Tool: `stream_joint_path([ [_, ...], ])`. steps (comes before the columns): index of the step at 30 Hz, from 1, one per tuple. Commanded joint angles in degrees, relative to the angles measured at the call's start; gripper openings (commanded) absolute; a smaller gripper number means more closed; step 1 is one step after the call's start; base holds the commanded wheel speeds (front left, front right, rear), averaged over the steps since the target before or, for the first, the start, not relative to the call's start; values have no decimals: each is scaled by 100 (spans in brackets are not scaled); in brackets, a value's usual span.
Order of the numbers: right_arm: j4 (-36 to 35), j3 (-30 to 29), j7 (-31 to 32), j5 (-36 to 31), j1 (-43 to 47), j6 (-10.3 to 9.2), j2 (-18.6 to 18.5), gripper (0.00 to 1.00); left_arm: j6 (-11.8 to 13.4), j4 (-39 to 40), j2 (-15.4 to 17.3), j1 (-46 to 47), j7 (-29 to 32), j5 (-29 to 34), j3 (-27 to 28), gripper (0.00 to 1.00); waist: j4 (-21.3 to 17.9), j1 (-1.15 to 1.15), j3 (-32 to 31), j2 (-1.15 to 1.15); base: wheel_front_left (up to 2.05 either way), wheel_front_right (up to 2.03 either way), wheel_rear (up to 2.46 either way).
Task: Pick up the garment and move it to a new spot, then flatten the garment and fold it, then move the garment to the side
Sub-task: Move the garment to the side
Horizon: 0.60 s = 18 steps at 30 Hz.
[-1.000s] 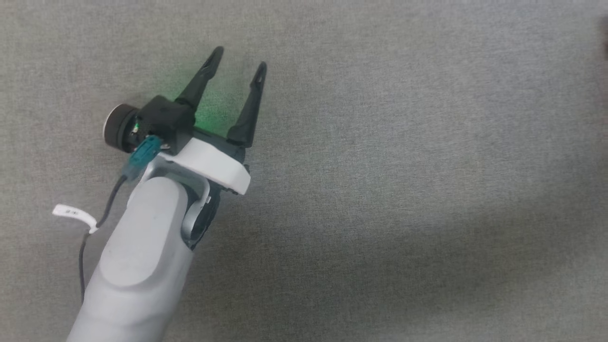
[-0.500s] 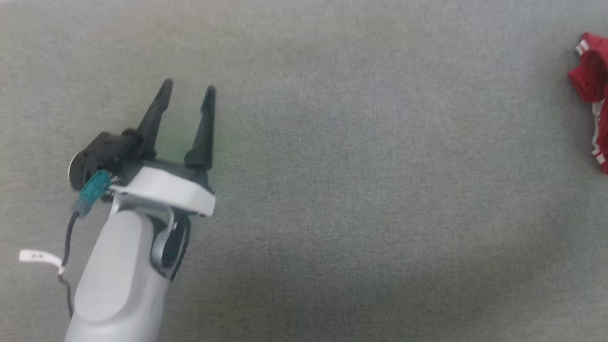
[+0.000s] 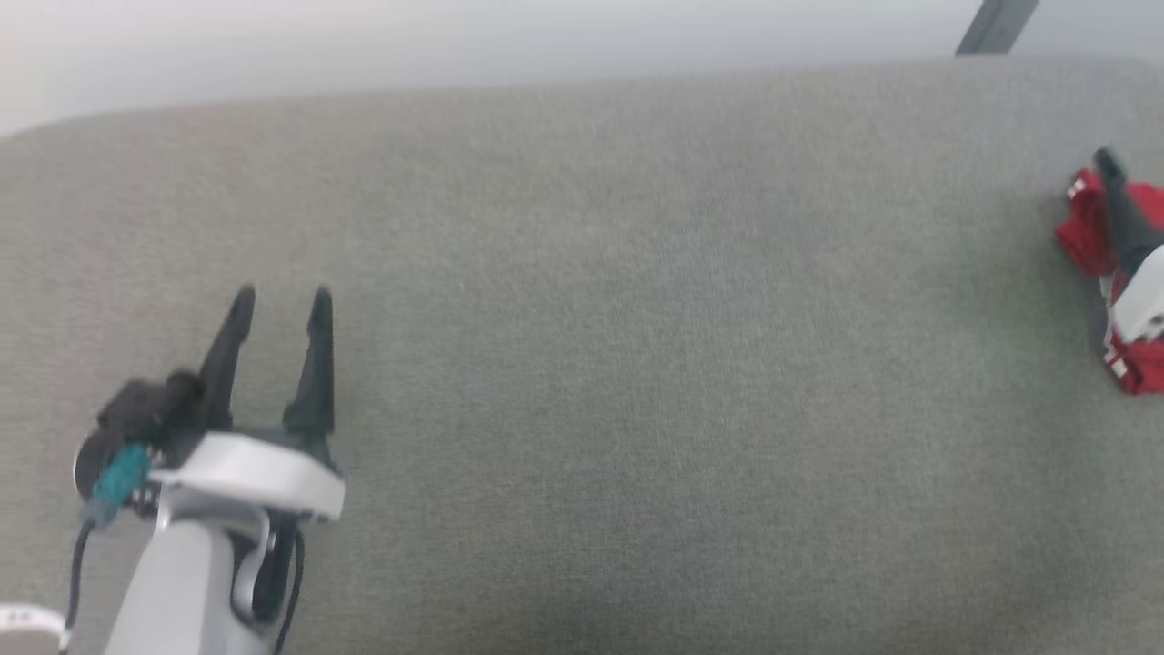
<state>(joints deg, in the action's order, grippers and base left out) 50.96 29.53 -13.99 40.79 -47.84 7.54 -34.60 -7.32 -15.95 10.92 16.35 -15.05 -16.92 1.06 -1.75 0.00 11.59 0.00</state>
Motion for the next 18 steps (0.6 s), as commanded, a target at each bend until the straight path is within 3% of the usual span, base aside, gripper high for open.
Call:
stream_joint_path([
  [1,-80,6,-42,-12,159,-11,44,100,-6,21,23,-148,-14,35,57,100,80,0,-193,0,0,0,0],
  [9,-644,-414,-119,-255,926,-11,159,100,-12,103,136,-755,-14,77,349,100,188,0,-589,0,0,0,0],
  [18,-1529,-1431,-123,-932,2103,-11,564,100,-16,205,231,-1292,-14,-20,548,100,198,0,-939,0,0,0,0],
])
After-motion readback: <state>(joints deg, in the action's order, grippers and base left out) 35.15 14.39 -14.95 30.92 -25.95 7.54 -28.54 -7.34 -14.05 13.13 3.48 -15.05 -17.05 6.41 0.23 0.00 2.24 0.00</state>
